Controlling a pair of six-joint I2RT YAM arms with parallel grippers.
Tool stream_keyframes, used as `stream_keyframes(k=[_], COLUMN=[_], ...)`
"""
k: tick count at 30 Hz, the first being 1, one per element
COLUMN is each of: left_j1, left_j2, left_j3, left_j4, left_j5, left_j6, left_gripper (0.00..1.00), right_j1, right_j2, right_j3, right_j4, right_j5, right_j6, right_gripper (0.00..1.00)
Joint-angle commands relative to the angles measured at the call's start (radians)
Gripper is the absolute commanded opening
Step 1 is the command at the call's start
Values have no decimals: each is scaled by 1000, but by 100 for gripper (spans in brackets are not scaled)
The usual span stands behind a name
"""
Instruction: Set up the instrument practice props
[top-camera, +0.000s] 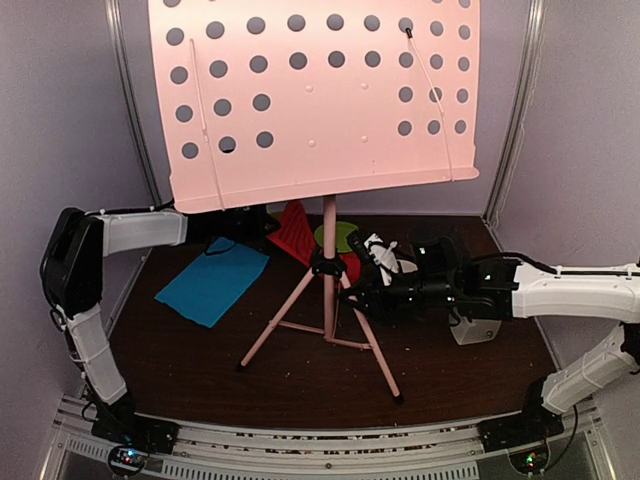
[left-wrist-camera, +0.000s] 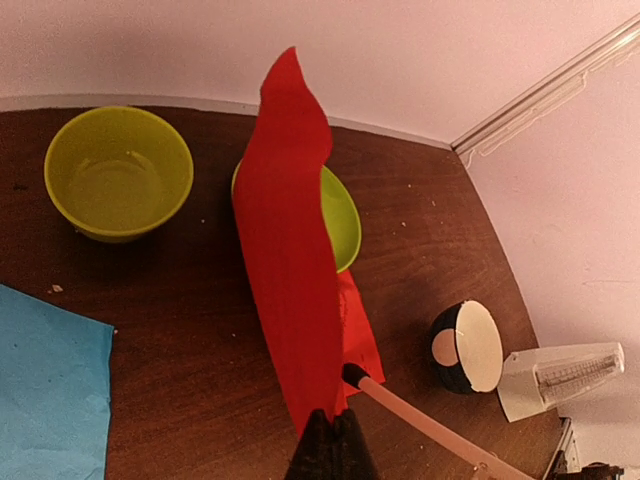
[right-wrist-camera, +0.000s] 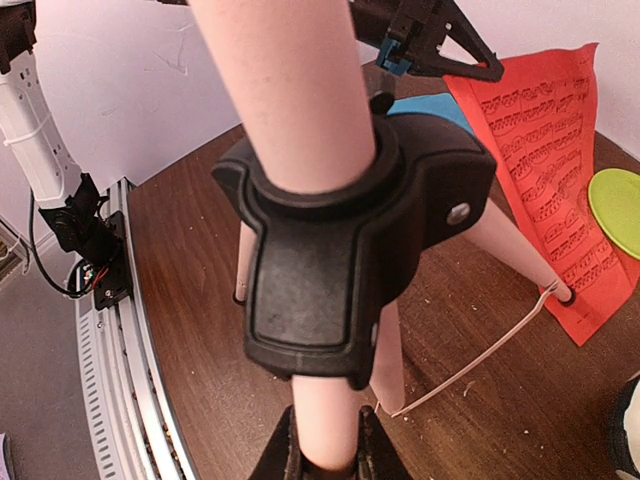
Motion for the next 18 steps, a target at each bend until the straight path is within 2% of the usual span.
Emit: stream_keyframes(k=[1,4,12,18], left_j1=[22,57,169,200], left_j2=[-139,-206,-365,-456], left_j3=[-21,-55,-77,-82], left_j4=[-13,-34,-228,-365], left_j5=[-13,-20,-23,-52], left_j6=[110,111,197,220], left_gripper=[0,0,0,0], right_j1=[5,5,5,6], right_j2=[6,19,58,108], right_j3=[11,22,45,47], right_j4=[9,19,73,158], right_j5=[45,47,70,95], right_j6=[41,37,29,40], right_gripper=[0,0,0,0])
